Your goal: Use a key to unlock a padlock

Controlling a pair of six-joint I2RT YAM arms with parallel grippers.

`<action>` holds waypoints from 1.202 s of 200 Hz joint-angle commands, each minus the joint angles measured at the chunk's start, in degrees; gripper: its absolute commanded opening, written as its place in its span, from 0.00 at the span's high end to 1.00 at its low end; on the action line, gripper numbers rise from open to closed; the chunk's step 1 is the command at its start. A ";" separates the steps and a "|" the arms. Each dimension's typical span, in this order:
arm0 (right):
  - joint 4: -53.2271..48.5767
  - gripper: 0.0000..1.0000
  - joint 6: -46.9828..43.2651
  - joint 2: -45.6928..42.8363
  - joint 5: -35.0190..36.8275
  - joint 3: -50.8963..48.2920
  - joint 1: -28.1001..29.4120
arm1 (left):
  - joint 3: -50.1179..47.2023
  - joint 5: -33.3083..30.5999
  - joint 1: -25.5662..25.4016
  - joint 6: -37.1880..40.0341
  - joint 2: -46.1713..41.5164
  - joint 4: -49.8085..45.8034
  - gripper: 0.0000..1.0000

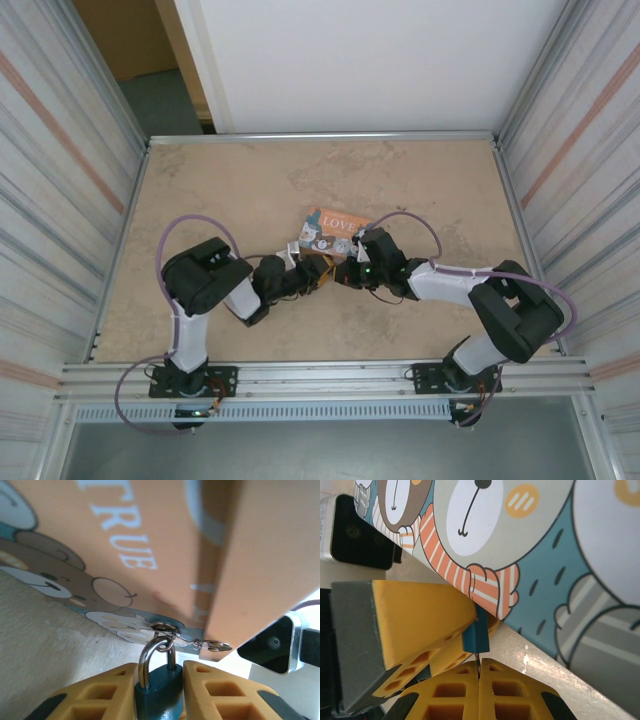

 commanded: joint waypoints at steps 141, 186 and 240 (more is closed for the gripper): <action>-9.42 0.70 -4.78 -14.82 2.55 -1.87 -2.36 | -1.04 -0.95 -0.63 -0.16 -5.07 -1.46 1.00; -15.77 0.60 -15.19 -24.63 7.41 -1.74 -2.44 | -0.39 -0.62 -0.68 1.60 -12.86 -13.59 1.00; -16.12 0.38 -26.98 -38.42 13.27 -4.02 -0.58 | 2.57 -3.10 -0.74 3.17 -27.18 -39.96 1.00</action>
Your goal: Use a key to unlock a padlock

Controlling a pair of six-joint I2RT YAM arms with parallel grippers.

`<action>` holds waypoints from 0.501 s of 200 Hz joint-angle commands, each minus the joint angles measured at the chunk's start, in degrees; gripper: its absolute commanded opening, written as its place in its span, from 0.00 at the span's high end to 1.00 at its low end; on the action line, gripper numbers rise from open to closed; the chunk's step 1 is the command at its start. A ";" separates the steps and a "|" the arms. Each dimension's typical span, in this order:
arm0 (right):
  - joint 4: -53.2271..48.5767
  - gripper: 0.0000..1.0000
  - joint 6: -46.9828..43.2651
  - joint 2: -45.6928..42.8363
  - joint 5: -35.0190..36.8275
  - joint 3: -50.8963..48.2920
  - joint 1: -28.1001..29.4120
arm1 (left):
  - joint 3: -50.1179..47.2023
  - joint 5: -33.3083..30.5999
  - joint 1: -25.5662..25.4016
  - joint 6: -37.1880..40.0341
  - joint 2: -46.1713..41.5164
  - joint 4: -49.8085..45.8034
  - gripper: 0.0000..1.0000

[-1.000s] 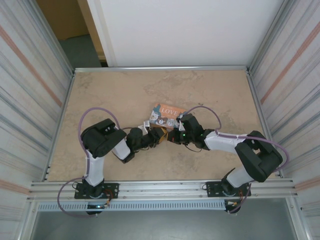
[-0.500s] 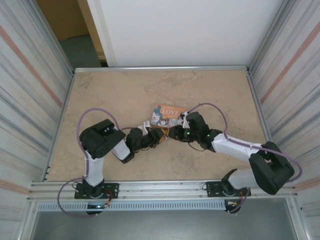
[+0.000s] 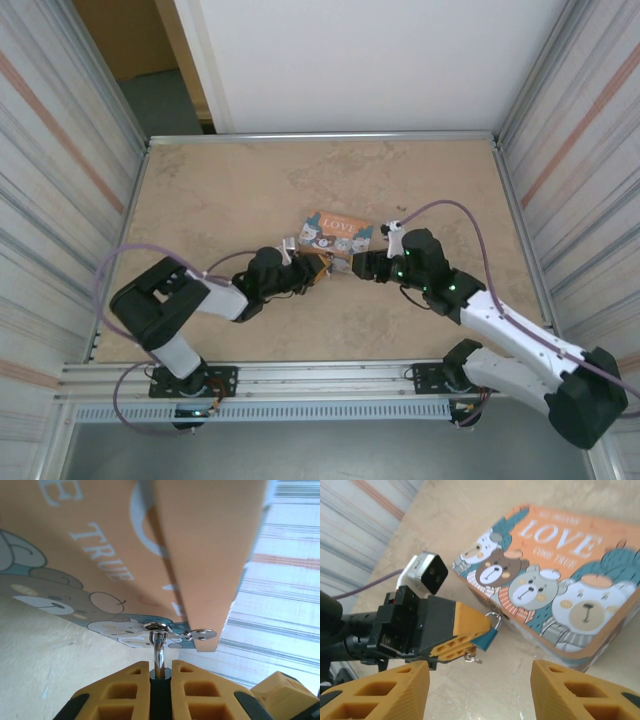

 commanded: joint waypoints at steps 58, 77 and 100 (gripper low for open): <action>-1.96 0.19 -26.38 -10.80 2.99 -1.44 4.24 | 7.11 -4.74 -0.45 0.78 -14.77 -34.77 1.00; -2.79 0.18 -34.30 -11.40 3.11 -1.17 6.37 | 7.74 -4.14 -0.51 -0.63 -14.49 -36.05 1.00; -3.49 0.17 -42.67 -11.86 4.89 -1.07 9.08 | 8.46 -3.74 -0.77 -2.60 -13.62 -36.71 1.00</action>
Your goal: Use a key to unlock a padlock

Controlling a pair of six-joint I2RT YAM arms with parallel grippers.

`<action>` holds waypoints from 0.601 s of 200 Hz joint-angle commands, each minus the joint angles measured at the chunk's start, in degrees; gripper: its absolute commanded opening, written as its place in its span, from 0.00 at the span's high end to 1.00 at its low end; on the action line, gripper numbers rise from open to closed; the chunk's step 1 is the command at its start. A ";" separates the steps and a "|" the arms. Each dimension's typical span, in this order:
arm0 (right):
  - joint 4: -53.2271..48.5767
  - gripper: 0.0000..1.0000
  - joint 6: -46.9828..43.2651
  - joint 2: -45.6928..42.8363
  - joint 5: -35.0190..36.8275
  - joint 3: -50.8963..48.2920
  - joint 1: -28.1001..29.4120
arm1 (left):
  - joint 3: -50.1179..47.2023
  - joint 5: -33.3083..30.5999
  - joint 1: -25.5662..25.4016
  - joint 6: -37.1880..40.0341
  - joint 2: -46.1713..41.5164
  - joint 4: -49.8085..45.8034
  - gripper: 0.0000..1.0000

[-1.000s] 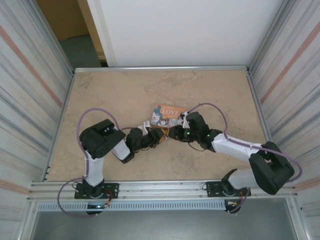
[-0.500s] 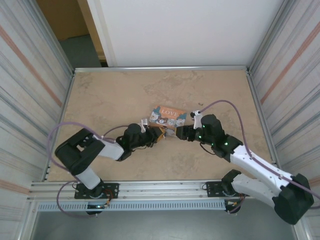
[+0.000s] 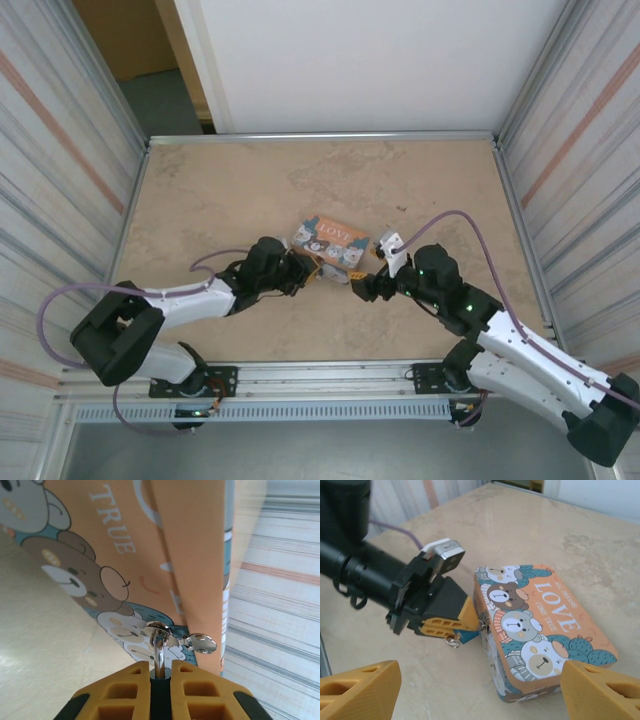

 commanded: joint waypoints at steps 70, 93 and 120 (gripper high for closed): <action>-2.59 0.12 -29.47 1.17 6.93 1.53 6.04 | 5.21 -0.57 -0.98 -10.74 -0.16 -10.78 1.00; -3.09 0.11 -32.84 2.42 8.70 2.32 7.26 | 4.65 -1.94 -1.03 -13.12 -1.77 -13.07 1.00; -2.98 0.11 -35.53 3.99 12.01 2.36 9.88 | 5.05 -2.73 -1.00 -14.31 -3.34 -16.51 1.00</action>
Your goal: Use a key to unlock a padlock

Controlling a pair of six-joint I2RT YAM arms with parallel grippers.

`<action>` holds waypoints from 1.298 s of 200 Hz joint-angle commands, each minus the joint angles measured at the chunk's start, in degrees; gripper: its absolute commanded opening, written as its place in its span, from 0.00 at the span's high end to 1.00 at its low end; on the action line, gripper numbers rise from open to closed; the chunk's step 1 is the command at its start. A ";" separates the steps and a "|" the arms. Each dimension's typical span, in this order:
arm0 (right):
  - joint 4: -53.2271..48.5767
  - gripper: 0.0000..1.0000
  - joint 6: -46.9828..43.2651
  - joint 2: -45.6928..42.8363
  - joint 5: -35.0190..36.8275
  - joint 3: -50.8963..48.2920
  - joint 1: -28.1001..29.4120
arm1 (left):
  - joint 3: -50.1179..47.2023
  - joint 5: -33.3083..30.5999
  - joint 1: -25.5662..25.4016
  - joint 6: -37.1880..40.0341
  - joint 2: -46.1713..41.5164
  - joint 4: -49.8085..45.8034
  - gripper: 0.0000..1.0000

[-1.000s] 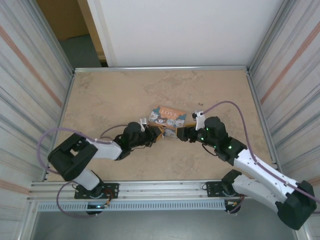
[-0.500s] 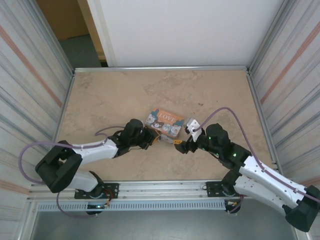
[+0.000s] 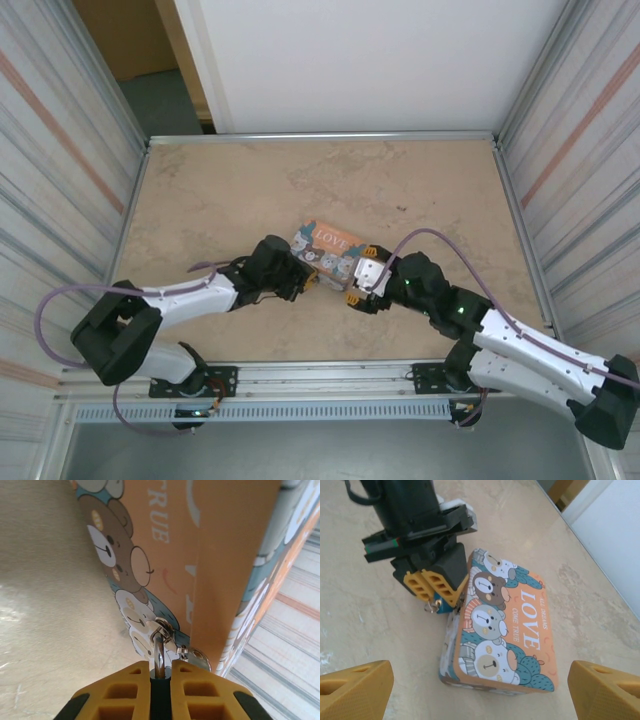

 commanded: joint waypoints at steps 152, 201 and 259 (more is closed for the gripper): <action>9.70 0.33 -8.27 18.23 9.19 0.93 9.08 | 5.47 0.08 -0.89 -1.64 -1.59 -8.07 1.00; 9.68 0.48 -10.57 22.91 7.75 3.32 9.12 | 5.41 0.12 -1.35 -2.08 -1.11 -7.37 1.00; 14.69 0.55 -9.94 27.82 7.54 5.26 9.59 | 5.25 0.38 -1.76 -2.69 -0.24 -5.79 1.00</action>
